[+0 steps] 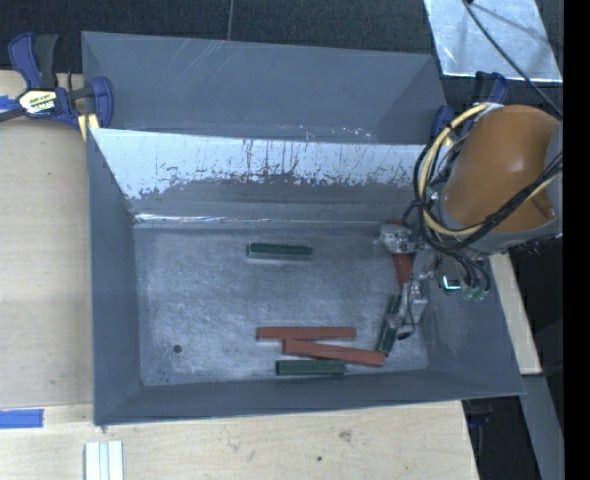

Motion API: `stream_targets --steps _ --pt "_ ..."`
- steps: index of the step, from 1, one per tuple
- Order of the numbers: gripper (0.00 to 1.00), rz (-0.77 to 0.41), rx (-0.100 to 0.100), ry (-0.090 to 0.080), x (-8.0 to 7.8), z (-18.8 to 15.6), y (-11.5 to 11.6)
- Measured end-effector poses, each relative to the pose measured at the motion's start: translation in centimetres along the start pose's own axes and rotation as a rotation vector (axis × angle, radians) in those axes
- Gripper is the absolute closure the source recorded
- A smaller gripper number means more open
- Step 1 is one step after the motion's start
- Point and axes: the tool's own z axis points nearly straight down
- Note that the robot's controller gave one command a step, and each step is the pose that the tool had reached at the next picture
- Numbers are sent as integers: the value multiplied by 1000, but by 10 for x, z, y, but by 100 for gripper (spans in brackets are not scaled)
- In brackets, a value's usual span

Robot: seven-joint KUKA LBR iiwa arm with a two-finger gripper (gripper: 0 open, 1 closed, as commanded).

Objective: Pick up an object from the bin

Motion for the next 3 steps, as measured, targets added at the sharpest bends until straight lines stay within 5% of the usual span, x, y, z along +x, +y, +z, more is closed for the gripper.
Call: stream_targets --steps 1,2,3 --pt "0 -437 1 -1 7 81 -46" --pt "100 -440 0 -7 5 79 -44" --pt "100 -398 6 -17 -2 -78 -49"
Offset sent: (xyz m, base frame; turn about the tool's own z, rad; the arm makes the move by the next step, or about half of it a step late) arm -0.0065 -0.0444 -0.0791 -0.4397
